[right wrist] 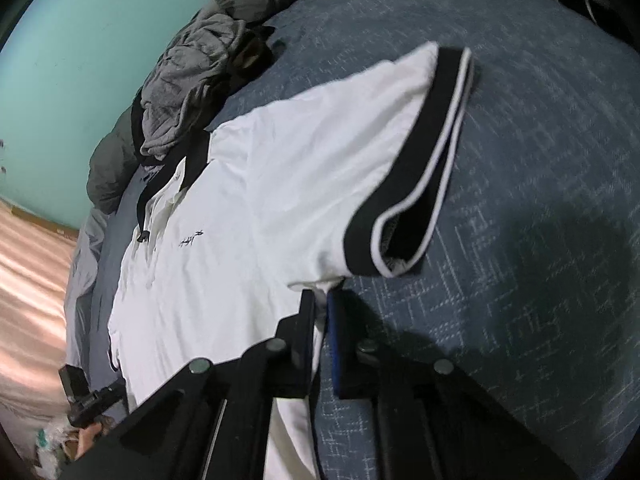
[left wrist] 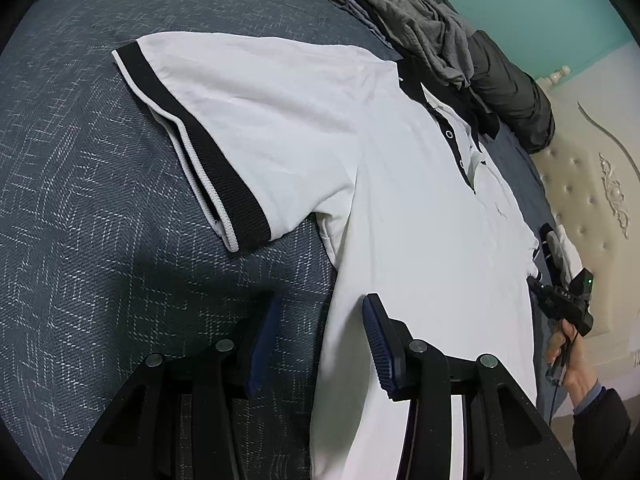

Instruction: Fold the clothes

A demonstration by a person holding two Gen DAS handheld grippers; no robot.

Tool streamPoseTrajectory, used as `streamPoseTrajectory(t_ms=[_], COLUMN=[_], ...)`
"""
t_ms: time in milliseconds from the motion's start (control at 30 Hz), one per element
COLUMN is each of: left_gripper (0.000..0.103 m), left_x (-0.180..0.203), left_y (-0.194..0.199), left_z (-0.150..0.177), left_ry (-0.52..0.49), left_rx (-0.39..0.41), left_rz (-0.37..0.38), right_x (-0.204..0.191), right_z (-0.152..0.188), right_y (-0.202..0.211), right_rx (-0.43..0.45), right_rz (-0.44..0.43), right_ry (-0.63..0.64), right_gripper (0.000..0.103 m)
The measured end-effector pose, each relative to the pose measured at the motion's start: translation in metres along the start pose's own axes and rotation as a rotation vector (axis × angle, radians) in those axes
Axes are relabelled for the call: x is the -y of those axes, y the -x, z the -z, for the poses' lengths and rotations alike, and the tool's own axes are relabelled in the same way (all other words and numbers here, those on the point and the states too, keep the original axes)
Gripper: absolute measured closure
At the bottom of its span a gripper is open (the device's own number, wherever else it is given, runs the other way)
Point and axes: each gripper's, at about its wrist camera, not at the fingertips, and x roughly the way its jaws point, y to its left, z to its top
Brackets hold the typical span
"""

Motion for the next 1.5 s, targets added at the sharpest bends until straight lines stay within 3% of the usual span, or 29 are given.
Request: streamPoseTrajectory(t_ms=[100, 367, 433, 467, 500, 567, 867, 967, 1067, 1133, 1167, 1367, 1500], left_gripper=[0.057, 0.059, 0.075, 0.09, 0.099, 0.102, 0.102, 0.102, 0.094, 0.071, 0.069, 0.068, 0.068], left_x=[0.001, 0.005, 0.006, 0.006, 0.006, 0.007, 0.0, 0.002, 0.005, 0.008, 0.009, 0.017, 0.026], left_y=[0.0, -0.001, -0.002, -0.003, -0.005, -0.008, -0.005, -0.002, 0.008, 0.014, 0.018, 0.038, 0.046], left_z=[0.0, -0.002, -0.002, -0.002, -0.002, -0.001, -0.003, 0.0, 0.01, 0.017, 0.02, 0.04, 0.054], left_ry=[-0.004, -0.025, -0.038, -0.038, -0.039, -0.042, -0.028, -0.025, -0.041, -0.052, -0.058, -0.09, -0.108], left_rx=[0.001, -0.01, -0.015, -0.021, -0.024, -0.029, -0.021, -0.032, -0.037, -0.04, -0.041, -0.05, -0.055], left_rz=[-0.006, -0.034, -0.049, -0.049, -0.05, -0.053, -0.047, -0.039, -0.051, -0.06, -0.064, -0.088, -0.084], right_x=[0.005, 0.003, 0.003, 0.001, -0.001, -0.003, -0.004, -0.011, -0.02, -0.017, -0.014, 0.01, 0.016], right_z=[-0.009, -0.019, -0.021, -0.021, -0.021, -0.022, -0.019, -0.013, 0.004, 0.018, 0.024, 0.068, 0.077], right_y=[0.01, 0.007, 0.007, 0.005, 0.004, 0.002, 0.003, 0.008, 0.024, 0.035, 0.04, 0.059, 0.055], right_rx=[0.048, 0.025, 0.024, 0.019, 0.014, 0.008, -0.025, -0.034, -0.027, -0.044, -0.051, -0.134, -0.133], right_rz=[0.029, 0.11, 0.125, 0.138, 0.152, 0.172, 0.162, 0.185, 0.178, 0.163, 0.146, 0.036, -0.023], right_ry=[-0.011, 0.055, 0.066, 0.083, 0.1, 0.126, 0.162, 0.18, 0.23, 0.219, 0.21, 0.151, 0.09], right_gripper=[0.098, 0.098, 0.098, 0.098, 0.098, 0.098, 0.097, 0.08, 0.074, 0.072, 0.072, 0.072, 0.072])
